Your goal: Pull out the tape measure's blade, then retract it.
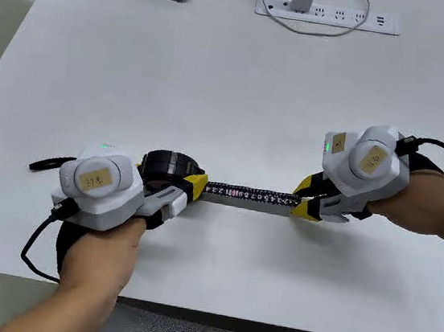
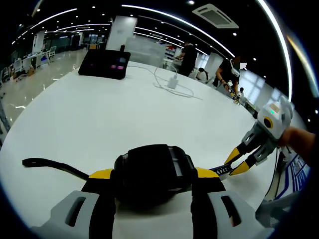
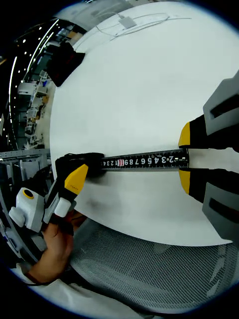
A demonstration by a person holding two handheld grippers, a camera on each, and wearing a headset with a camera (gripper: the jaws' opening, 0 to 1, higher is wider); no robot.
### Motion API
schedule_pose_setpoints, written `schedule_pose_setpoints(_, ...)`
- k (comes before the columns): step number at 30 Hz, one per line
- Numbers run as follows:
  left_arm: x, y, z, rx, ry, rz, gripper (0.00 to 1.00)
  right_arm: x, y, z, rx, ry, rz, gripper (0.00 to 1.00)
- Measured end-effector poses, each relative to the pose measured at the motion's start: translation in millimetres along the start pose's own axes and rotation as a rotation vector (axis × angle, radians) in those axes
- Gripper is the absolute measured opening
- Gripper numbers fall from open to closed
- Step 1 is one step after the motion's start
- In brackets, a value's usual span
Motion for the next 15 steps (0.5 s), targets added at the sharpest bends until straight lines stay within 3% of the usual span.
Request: schedule_pose_setpoints(15, -0.6, 0.4, 0.1, -0.001, 0.004, 0.004, 0.56, 3.5, -9.5, -13.5, 0.017, -0.007, -0.016, 0.1)
Point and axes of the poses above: the centre of the closed fingertips' face, and the gripper's own axes: y roughly backward along the fingers, x roughly to its right, z roughly out of its underside, the point moved 4 cm from there along y, roughly backward along the fingers, and after that the axes turned 6 degrees about -x, right-handed, at the moved point
